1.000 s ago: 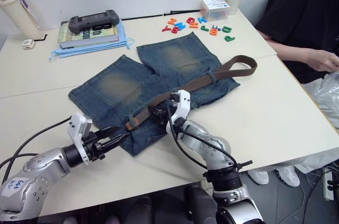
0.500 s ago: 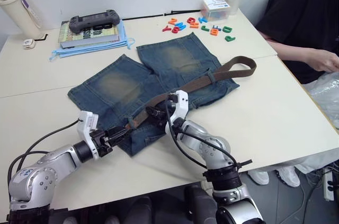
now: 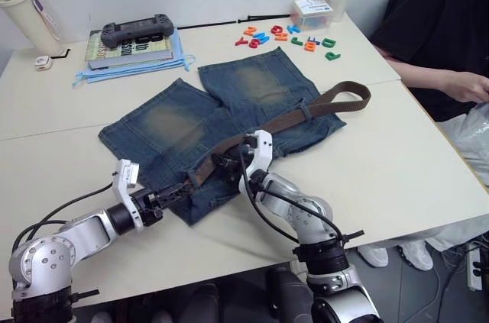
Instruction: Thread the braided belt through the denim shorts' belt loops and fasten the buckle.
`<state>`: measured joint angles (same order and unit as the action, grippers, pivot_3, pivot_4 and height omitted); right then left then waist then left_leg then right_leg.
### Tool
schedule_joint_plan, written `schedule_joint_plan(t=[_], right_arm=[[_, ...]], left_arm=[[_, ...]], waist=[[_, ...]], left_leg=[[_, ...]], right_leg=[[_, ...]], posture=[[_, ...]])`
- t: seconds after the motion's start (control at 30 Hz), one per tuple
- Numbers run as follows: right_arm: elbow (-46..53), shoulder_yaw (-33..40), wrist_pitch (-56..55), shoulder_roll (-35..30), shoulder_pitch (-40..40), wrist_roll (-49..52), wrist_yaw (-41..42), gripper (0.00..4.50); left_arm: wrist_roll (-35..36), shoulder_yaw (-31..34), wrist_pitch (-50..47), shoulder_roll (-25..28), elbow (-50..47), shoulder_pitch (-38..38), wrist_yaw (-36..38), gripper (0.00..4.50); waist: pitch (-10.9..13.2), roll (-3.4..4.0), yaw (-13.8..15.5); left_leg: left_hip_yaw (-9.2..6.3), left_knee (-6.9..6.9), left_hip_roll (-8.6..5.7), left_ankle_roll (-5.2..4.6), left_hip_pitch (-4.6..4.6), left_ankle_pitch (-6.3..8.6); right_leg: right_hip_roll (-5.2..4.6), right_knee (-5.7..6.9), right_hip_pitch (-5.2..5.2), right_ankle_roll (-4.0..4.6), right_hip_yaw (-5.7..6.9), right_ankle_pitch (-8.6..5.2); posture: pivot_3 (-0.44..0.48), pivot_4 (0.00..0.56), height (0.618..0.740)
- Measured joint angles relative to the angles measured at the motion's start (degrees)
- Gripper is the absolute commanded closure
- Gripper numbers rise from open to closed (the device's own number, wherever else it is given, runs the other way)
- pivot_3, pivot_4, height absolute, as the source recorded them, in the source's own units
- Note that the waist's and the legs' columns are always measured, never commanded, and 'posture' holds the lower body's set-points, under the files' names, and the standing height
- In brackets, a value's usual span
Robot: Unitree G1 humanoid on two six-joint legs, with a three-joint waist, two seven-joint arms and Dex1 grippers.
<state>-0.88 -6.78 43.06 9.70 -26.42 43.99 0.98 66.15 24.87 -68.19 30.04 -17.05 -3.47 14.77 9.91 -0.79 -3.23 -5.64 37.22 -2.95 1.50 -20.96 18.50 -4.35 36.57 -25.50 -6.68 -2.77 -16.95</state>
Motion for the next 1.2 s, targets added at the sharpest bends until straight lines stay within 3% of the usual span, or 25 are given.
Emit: schedule_joint_plan(t=[0.9, 1.0, 1.13, 1.2], right_arm=[[-0.22, 1.02, 2.02, 0.0, 0.01, 8.2, -2.39, 4.5], [-0.23, 0.99, 1.91, 0.0, 0.01, 8.28, -2.54, 4.5], [-0.23, 1.0, 1.86, 0.0, 0.01, 8.28, -2.66, 4.5], [-0.23, 1.0, 1.81, 0.0, 0.01, 8.28, -2.9, 4.5]], left_arm=[[0.15, -0.28, 2.04, 1.18, -0.22, 1.8, 0.47, 1.58], [0.16, -0.27, 2.04, 1.2, -0.22, 1.81, 0.47, 2.23], [0.16, -0.2, 2.04, 1.25, -0.22, 1.81, 0.46, 3.96], [0.67, -0.22, 2.03, 1.25, -0.22, 1.84, 0.74, 4.39]], waist=[[0.01, 0.01, -0.05], [0.01, 0.01, -0.05], [0.01, 0.01, -0.02], [0.01, 0.01, 0.01]], left_leg=[[0.0, -0.03, 0.0, 0.0, -0.02, 0.0], [0.0, -0.03, 0.0, 0.0, -0.02, 0.0], [0.0, -0.03, 0.0, 0.0, -0.03, 0.0], [0.0, -0.02, 0.0, 0.0, -0.03, 0.0]], right_leg=[[0.0, -0.04, -0.02, 0.0, -0.01, 0.0], [0.0, -0.04, -0.02, 0.0, 0.0, 0.0], [-0.01, -0.04, -0.02, 0.0, 0.0, 0.0], [-0.01, -0.04, -0.02, 0.0, 0.0, 0.0]], posture=[[0.0, 0.15, 0.74], [0.0, 0.15, 0.74], [0.0, 0.15, 0.74], [0.0, 0.15, 0.74]])
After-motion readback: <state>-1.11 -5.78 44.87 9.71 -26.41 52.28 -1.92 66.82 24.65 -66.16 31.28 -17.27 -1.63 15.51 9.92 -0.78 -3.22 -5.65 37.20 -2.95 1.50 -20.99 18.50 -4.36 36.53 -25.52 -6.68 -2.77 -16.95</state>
